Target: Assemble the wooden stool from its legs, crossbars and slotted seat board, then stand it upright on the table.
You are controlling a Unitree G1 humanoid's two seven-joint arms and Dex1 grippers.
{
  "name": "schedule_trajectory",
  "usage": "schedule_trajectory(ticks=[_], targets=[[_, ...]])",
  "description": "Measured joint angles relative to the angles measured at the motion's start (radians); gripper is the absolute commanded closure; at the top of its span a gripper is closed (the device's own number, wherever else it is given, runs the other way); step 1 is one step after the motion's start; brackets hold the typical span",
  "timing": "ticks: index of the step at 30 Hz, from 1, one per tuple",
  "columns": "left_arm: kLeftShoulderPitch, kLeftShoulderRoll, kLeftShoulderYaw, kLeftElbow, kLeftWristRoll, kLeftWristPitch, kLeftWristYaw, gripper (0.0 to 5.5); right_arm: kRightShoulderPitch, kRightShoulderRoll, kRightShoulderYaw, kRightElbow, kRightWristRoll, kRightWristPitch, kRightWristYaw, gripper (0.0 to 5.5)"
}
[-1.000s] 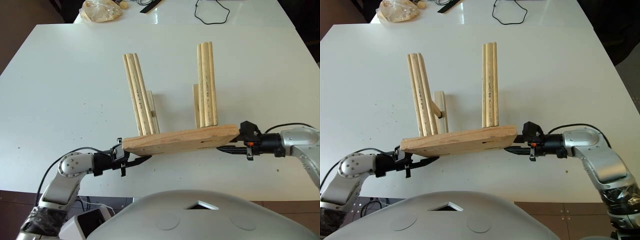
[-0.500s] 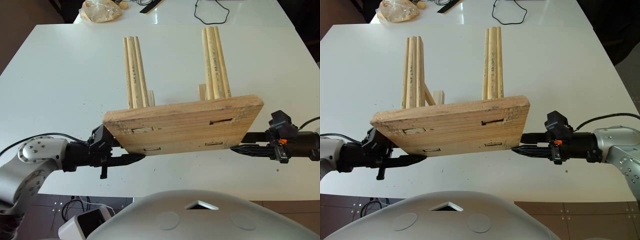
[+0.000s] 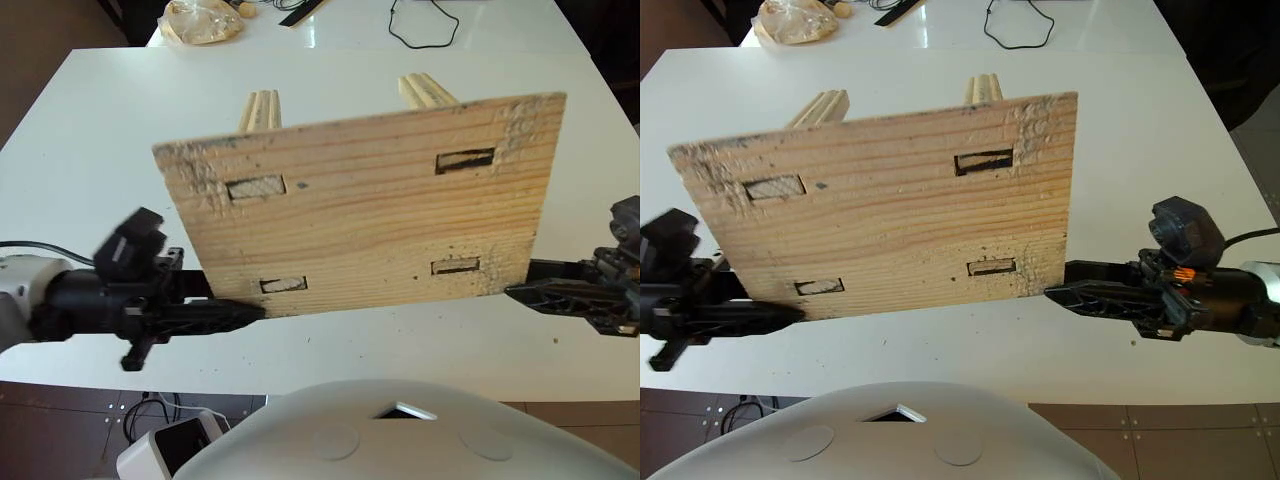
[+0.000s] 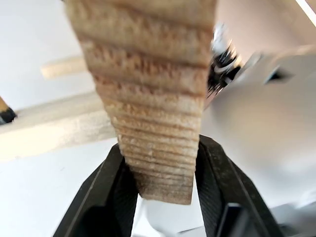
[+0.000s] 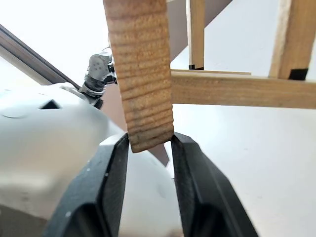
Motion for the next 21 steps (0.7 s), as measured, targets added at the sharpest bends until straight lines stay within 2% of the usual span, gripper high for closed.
schedule_trajectory(ticks=[2,5,9,14,18,21], targets=[[-0.004,0.066,0.047,0.044,-0.12,0.069,0.019,3.93,0.047,-0.042,-0.047,-0.012,0.077,0.004,0.023,4.24],[-0.051,0.191,0.052,0.056,-0.281,0.101,0.03,3.93,0.061,-0.185,-0.1,-0.119,0.216,0.022,0.132,4.24],[0.006,0.201,0.026,0.057,-0.262,0.141,0.104,3.93,0.088,-0.267,-0.141,-0.062,0.226,0.066,0.213,4.24],[0.054,0.194,-0.001,0.097,-0.271,0.151,0.125,3.93,0.148,-0.272,-0.139,-0.079,0.227,0.046,0.18,4.24],[0.013,0.18,-0.136,0.193,-0.293,0.153,0.187,3.93,0.2,-0.244,-0.14,-0.109,0.227,0.001,0.149,4.24],[-0.217,0.095,-0.312,0.279,-0.293,0.129,0.341,3.93,0.227,-0.228,-0.146,-0.126,0.227,-0.028,0.145,4.24]])
